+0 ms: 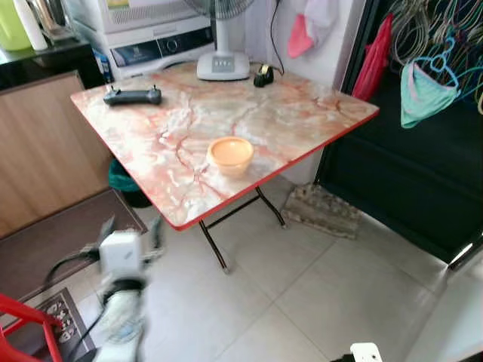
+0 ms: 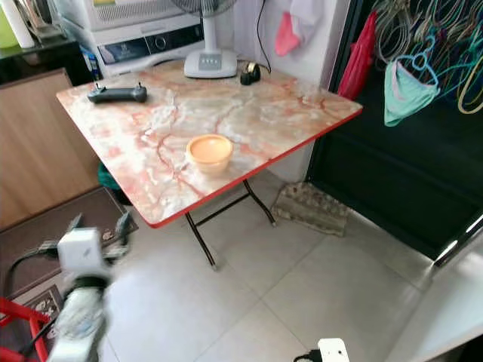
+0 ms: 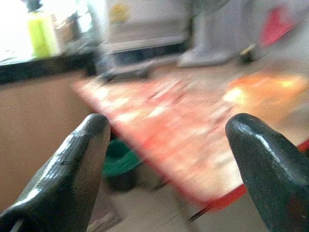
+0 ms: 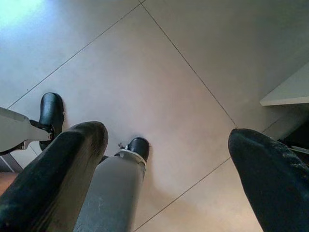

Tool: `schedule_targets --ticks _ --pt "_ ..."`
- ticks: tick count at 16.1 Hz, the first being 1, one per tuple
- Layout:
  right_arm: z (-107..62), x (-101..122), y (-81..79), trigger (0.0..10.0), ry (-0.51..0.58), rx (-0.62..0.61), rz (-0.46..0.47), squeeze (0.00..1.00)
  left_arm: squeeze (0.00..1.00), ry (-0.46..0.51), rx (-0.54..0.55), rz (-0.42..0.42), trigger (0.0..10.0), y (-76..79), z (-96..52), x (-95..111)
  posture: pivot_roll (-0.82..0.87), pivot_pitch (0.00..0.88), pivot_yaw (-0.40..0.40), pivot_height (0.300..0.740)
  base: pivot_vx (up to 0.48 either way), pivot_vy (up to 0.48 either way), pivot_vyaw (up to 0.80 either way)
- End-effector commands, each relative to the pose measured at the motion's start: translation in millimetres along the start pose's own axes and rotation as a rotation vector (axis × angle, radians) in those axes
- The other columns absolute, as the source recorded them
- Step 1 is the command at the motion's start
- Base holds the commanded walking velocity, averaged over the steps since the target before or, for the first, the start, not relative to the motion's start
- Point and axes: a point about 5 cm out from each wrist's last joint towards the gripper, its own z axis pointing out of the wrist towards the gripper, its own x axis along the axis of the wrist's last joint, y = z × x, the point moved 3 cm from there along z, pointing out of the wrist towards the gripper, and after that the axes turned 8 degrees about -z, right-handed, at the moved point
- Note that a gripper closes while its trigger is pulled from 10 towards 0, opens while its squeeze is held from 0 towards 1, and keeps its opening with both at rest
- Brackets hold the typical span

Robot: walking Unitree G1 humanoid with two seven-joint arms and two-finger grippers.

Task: Restocking fridge

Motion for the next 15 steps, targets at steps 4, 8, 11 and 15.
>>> schedule_targets --ticks 4,8,11,15 --pt "-0.6 -5.5 -1.1 10.0 -0.013 0.0 0.003 0.0 0.0 -0.045 -0.085 -0.07 10.0 27.8 5.3 8.3 0.05 0.0 0.012 0.74 0.0 0.0 0.0" --pt "-0.3 -5.8 -3.4 10.0 -0.011 0.005 0.008 0.0 0.0 -0.064 -0.117 -0.106 10.0 32.7 11.8 13.5 0.05 0.0 0.016 0.74 0.147 0.0 0.0" --pt "-0.3 -5.9 -4.0 10.0 -0.008 0.007 0.026 0.0 0.0 -0.09 -0.124 -0.106 10.0 33.7 10.9 10.5 0.04 0.0 0.022 0.74 0.333 0.0 0.0" --pt "-0.2 -4.5 -3.4 10.0 -0.008 0.011 0.022 0.0 0.0 -0.111 -0.116 -0.108 10.0 32.4 14.5 9.2 0.05 0.0 0.018 0.74 0.338 0.0 0.0"
